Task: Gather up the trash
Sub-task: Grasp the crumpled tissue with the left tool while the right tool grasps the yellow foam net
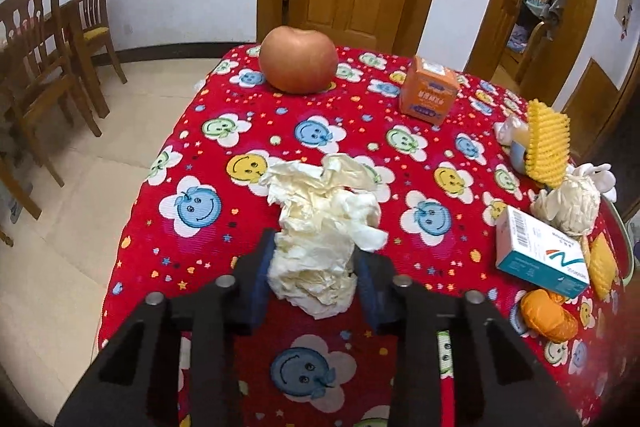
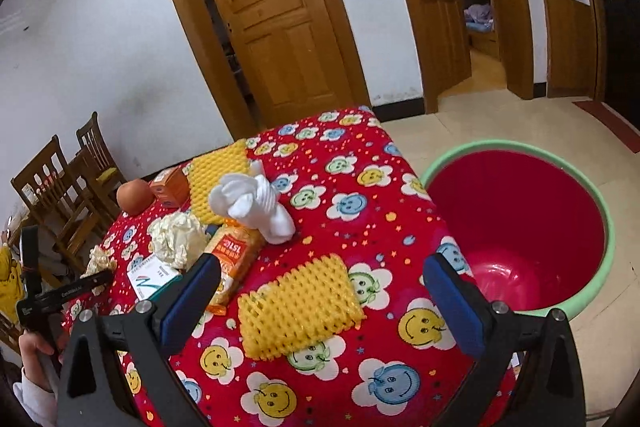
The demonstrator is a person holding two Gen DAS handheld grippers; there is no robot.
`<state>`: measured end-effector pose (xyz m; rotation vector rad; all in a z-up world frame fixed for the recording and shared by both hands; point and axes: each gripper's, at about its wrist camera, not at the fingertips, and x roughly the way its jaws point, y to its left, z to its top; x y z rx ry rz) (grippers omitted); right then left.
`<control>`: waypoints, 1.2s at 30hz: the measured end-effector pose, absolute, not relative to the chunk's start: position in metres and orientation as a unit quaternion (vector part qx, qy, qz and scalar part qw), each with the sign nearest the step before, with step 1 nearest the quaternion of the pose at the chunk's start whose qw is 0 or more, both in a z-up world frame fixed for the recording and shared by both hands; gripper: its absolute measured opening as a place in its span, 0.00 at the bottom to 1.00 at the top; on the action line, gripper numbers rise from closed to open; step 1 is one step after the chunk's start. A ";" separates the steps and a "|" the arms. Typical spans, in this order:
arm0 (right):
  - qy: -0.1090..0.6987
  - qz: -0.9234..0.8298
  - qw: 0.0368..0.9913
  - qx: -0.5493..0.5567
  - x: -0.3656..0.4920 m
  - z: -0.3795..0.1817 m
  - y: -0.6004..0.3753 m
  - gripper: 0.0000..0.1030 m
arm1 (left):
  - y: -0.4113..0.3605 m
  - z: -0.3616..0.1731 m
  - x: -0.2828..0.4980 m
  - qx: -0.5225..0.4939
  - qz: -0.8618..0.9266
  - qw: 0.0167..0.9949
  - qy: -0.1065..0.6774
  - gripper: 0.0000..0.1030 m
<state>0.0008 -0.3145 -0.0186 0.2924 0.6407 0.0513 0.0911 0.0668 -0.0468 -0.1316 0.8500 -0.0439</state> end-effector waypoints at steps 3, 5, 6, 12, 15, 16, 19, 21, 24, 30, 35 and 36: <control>0.331 0.029 0.934 0.127 0.003 -0.023 -0.308 1.00 | 0.062 -0.039 0.082 -0.061 -0.043 0.918 0.390 0.33; 0.350 0.030 0.930 0.108 0.005 -0.029 -0.301 1.00 | 0.055 -0.035 0.078 -0.047 -0.047 0.923 0.378 0.33; 0.357 0.031 0.928 0.098 0.007 -0.033 -0.297 1.00 | 0.050 -0.032 0.074 -0.036 -0.051 0.927 0.371 0.33; 0.379 0.035 0.924 0.041 0.011 -0.042 -0.276 1.00 | 0.027 -0.020 0.056 0.029 -0.044 0.944 0.325 0.33; 0.384 0.049 0.921 0.037 0.011 -0.044 -0.274 1.00 | 0.024 -0.017 0.050 0.043 -0.038 0.949 0.311 0.34; 0.387 0.051 0.920 0.035 0.012 -0.045 -0.273 1.00 | 0.025 -0.017 0.049 0.044 -0.037 0.949 0.309 0.34; 0.398 0.055 0.915 0.021 0.014 -0.048 -0.270 1.00 | 0.027 -0.017 0.050 0.037 -0.037 0.949 0.312 0.34; 0.404 0.056 0.913 0.022 0.016 -0.050 -0.271 1.00 | 0.028 -0.018 0.052 0.033 -0.038 0.948 0.315 0.34; 0.411 0.056 0.909 0.027 0.018 -0.053 -0.272 1.00 | 0.027 -0.019 0.052 0.032 -0.039 0.947 0.316 0.35; 0.424 0.067 0.903 0.030 0.021 -0.057 -0.272 0.89 | 0.023 -0.017 0.048 0.040 -0.040 0.951 0.305 0.35; 0.425 0.049 0.903 0.023 0.020 -0.057 -0.272 0.70 | 0.025 -0.017 0.048 0.037 -0.040 0.952 0.302 0.35; 0.424 0.048 0.904 0.024 0.020 -0.056 -0.272 0.59 | 0.025 -0.017 0.048 0.036 -0.040 0.952 0.303 0.35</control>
